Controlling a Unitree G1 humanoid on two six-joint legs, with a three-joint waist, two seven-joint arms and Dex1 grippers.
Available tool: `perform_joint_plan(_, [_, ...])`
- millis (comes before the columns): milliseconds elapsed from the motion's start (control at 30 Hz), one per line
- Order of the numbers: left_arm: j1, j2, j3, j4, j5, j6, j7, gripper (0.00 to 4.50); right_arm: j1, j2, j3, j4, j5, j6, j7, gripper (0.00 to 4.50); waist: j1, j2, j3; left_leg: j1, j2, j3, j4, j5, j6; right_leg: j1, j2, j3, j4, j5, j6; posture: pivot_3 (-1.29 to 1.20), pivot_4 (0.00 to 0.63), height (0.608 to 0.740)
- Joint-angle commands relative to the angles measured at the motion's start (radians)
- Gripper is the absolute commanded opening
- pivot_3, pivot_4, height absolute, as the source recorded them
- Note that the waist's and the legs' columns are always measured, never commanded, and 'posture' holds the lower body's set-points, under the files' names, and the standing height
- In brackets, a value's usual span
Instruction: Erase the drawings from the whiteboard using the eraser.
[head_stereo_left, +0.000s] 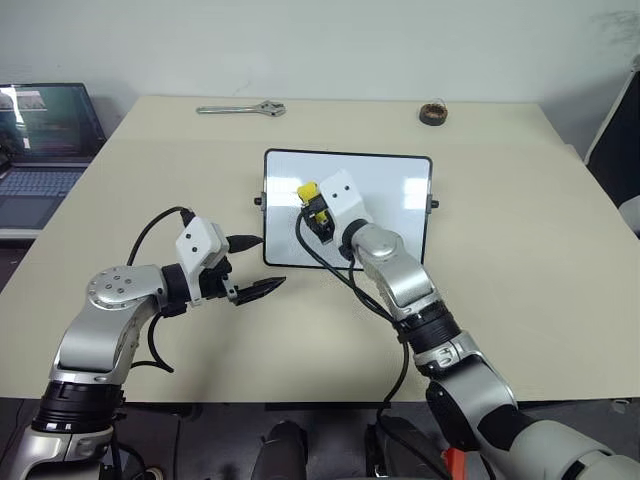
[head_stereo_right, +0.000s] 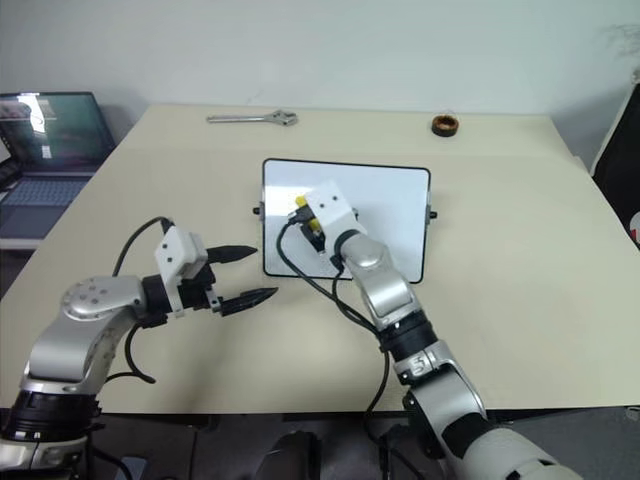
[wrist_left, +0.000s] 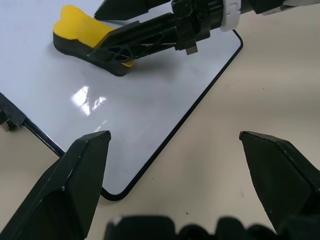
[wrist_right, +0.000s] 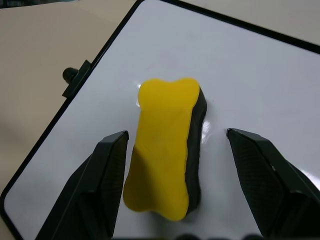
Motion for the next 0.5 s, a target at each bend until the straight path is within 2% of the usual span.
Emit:
perform_joint_plan(33, [0.004,0.006,0.028,-0.049,-0.009,0.001,0.018,4.50,-0.033,0.014,-0.012,0.020,0.008,-0.053,-0.014,3.39,0.000,0.000,0.000,0.000,0.000,0.000,0.000,0.000,0.000,0.000,0.000,0.000,0.000,0.000,0.000,0.00,0.150,0.740])
perform_joint_plan(133, [0.005,0.005,0.024,-0.065,-0.013,0.013,0.029,4.50,-0.038,0.006,-0.001,0.032,-0.004,-0.082,-0.020,2.84,0.000,0.000,0.000,0.000,0.000,0.000,0.000,0.000,0.000,0.000,0.000,0.000,0.000,0.000,0.000,0.00,0.150,0.740])
perform_joint_plan(300, [0.000,-0.001,0.016,-0.078,-0.013,0.027,0.039,4.50,-0.046,-0.009,0.021,0.040,-0.028,-0.117,-0.020,1.11,0.000,0.000,0.000,0.000,0.000,0.000,0.000,0.000,0.000,0.000,0.000,0.000,0.000,0.000,0.000,0.00,0.150,0.740])
perform_joint_plan(333, [-0.003,-0.004,0.012,-0.077,-0.013,0.027,0.041,4.50,-0.051,-0.013,0.025,0.040,-0.037,-0.125,-0.019,0.95,0.000,0.000,0.000,0.000,0.000,0.000,0.000,0.000,0.000,0.000,0.000,0.000,0.000,0.000,0.000,0.00,0.150,0.740])
perform_joint_plan(500, [-0.016,-0.018,-0.003,-0.070,-0.009,0.024,0.045,4.50,-0.055,-0.032,0.035,0.001,-0.052,-0.148,-0.015,0.94,0.000,0.000,0.000,0.000,0.000,0.000,0.000,0.000,0.000,0.000,0.000,0.000,0.000,0.000,0.000,0.00,0.150,0.740])
